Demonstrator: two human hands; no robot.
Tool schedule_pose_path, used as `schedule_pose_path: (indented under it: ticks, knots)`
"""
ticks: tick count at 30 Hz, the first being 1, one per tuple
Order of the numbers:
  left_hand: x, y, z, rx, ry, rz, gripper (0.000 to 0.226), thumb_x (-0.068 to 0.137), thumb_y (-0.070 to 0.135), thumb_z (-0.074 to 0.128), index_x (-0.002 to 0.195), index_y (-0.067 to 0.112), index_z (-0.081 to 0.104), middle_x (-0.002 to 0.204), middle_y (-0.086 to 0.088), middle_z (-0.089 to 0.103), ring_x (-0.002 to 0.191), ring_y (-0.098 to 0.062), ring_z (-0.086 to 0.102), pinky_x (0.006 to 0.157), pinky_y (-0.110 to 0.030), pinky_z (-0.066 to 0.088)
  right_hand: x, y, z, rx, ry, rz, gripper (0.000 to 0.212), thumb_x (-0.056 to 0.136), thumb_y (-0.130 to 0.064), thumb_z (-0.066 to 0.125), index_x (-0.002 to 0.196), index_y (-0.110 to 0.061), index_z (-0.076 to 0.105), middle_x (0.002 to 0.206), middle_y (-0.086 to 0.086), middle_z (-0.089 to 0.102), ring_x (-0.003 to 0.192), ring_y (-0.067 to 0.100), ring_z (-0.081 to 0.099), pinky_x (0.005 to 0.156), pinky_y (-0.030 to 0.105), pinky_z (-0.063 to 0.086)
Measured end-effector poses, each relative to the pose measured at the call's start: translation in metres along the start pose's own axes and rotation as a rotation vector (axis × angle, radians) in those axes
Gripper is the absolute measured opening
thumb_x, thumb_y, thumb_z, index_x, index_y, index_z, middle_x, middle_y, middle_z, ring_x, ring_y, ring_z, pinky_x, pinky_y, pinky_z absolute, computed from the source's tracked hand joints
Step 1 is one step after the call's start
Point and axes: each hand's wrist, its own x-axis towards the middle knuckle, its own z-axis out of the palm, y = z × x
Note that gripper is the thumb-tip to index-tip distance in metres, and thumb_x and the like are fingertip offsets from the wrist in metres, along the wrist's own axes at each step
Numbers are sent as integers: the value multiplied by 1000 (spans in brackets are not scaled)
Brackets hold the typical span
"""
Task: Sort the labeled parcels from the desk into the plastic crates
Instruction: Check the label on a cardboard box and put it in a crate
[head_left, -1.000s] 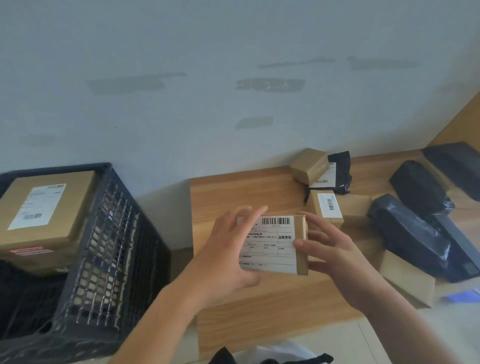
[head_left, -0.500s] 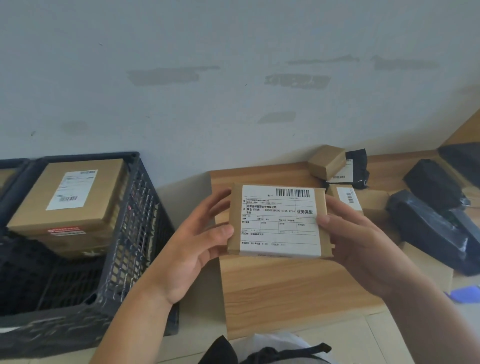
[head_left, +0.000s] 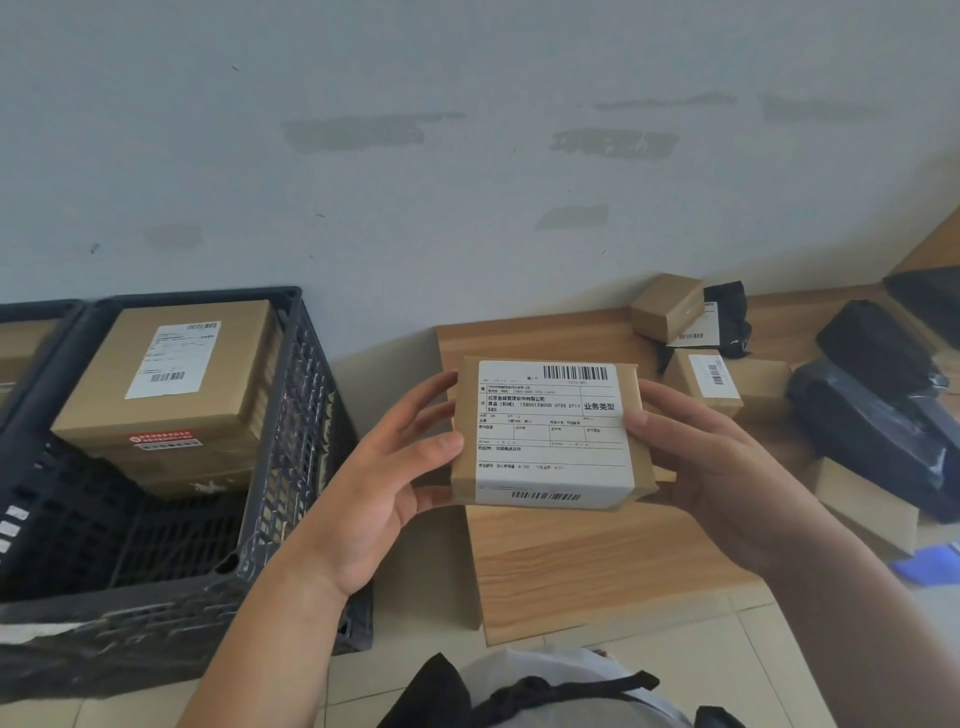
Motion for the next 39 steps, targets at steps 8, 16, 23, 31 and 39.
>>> schedule_pose_path:
  ticks: [8, 16, 23, 31, 39]
  knots:
    - [-16, 0, -10, -2, 52, 30, 57, 72, 36, 76, 128, 44, 68, 134, -3, 69, 116, -21, 70, 78, -33, 61, 7, 0, 14, -25, -48, 10, 47, 88, -33, 64, 134, -31, 65, 121, 1, 77, 110, 23, 73, 87, 42, 53]
    - [-37, -16, -16, -42, 198, 38, 60, 75, 30, 75, 133, 40, 65, 135, -2, 68, 120, -23, 68, 81, -34, 62, 27, 1, 24, -91, -181, 69, 43, 92, -32, 60, 134, -30, 66, 122, 2, 76, 112, 23, 73, 89, 44, 53]
    - [-73, -35, -16, -69, 524, 31, 47, 91, 11, 63, 129, 40, 64, 126, 5, 73, 115, -20, 72, 83, -35, 62, 65, 7, 48, -162, -421, 146, 41, 89, -32, 59, 128, -29, 71, 125, 2, 75, 117, 30, 69, 99, 52, 49]
    - [-134, -53, -10, -24, 850, -33, 61, 74, 37, 71, 134, 48, 61, 134, 9, 67, 120, -18, 68, 83, -30, 61, 99, 37, 108, -221, -732, 258, 41, 81, -34, 67, 121, -33, 74, 119, 8, 76, 110, 39, 69, 94, 49, 51]
    - [-151, -54, -4, -31, 1048, -6, 65, 66, 37, 73, 130, 47, 66, 139, 10, 65, 121, -20, 68, 94, -45, 57, 125, 52, 142, -229, -939, 316, 42, 82, -31, 67, 124, -28, 72, 123, 7, 75, 114, 31, 71, 104, 56, 51]
